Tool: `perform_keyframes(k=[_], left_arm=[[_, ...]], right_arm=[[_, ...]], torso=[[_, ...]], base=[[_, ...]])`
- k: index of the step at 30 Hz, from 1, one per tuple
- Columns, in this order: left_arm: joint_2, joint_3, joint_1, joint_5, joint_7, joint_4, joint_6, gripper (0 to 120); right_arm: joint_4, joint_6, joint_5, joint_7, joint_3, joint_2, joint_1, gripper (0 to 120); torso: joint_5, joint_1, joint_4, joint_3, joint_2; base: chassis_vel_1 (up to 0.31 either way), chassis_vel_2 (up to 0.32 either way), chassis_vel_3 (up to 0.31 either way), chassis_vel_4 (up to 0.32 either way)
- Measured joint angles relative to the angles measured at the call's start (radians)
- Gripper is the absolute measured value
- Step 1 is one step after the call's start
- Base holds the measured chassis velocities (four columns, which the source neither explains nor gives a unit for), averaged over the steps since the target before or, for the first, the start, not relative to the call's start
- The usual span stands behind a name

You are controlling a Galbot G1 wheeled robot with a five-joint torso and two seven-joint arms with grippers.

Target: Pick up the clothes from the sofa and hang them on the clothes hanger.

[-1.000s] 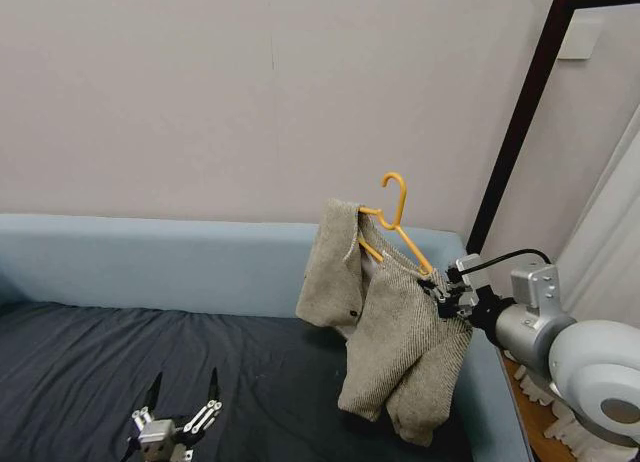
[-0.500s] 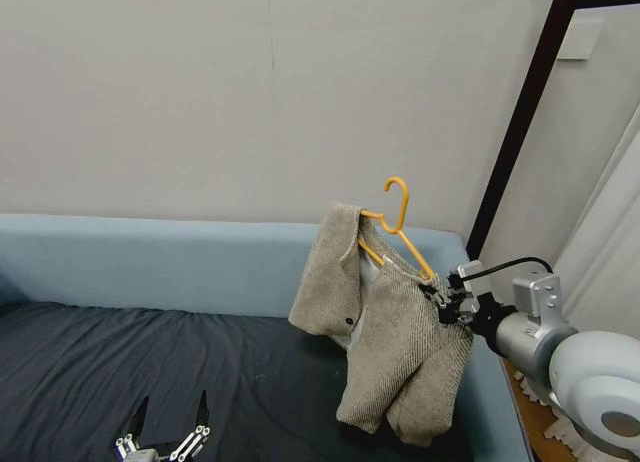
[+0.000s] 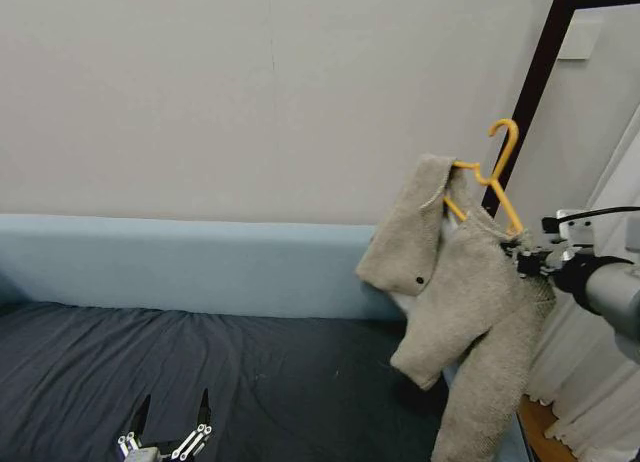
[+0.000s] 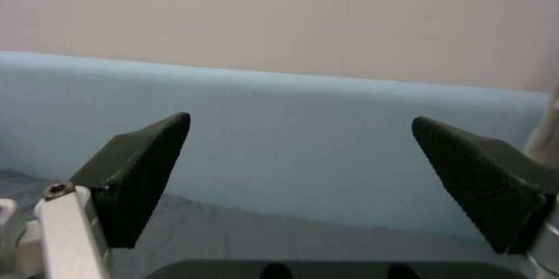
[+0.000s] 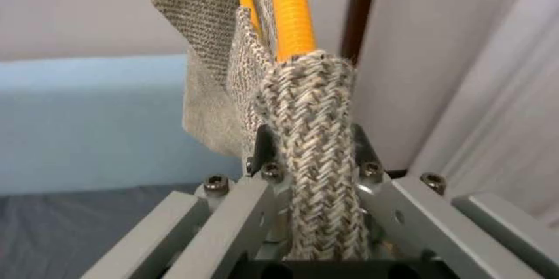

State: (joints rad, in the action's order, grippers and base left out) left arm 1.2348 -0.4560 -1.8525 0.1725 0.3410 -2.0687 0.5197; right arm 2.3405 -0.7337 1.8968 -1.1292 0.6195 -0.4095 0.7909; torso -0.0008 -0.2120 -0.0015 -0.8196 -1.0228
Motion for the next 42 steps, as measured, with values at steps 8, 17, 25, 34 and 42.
perform_keyframes(k=[8,17,25,34,42], left_arm=[[-0.001,0.001,0.001,0.000,0.000,0.000,-0.001,100],[-0.001,0.001,0.001,0.001,0.001,0.001,-0.001,100],[-0.001,0.002,0.001,0.001,0.000,0.001,-0.002,100],[-0.001,0.002,0.001,0.001,0.001,0.001,-0.002,100],[-0.001,0.002,0.001,0.001,0.002,0.001,-0.002,100]], right_arm=[[-0.187,-0.001,-0.176,0.075,0.009,-0.012,0.029,4],[-0.368,-0.003,-0.416,0.192,0.017,-0.021,0.062,4],[-0.526,-0.001,-0.586,0.283,-0.016,-0.047,-0.005,4],[-0.755,0.145,-0.907,0.510,-0.101,-0.125,-0.109,4],[-1.020,0.321,-1.159,0.672,-0.321,-0.238,-0.341,4]], torso=[[0.0002,0.000,0.0004,0.000,0.000],[0.0004,0.000,0.0001,0.000,0.000],[-0.0001,0.000,0.0003,0.000,0.000],[-0.0001,0.000,-0.0002,0.000,0.000],[0.0004,0.000,0.0003,0.000,0.000]], base=[[0.000,0.000,0.000,0.000],[0.000,0.000,0.000,0.000],[0.000,0.000,0.000,0.000],[0.000,0.000,0.000,0.000],[0.000,0.000,0.000,0.000]])
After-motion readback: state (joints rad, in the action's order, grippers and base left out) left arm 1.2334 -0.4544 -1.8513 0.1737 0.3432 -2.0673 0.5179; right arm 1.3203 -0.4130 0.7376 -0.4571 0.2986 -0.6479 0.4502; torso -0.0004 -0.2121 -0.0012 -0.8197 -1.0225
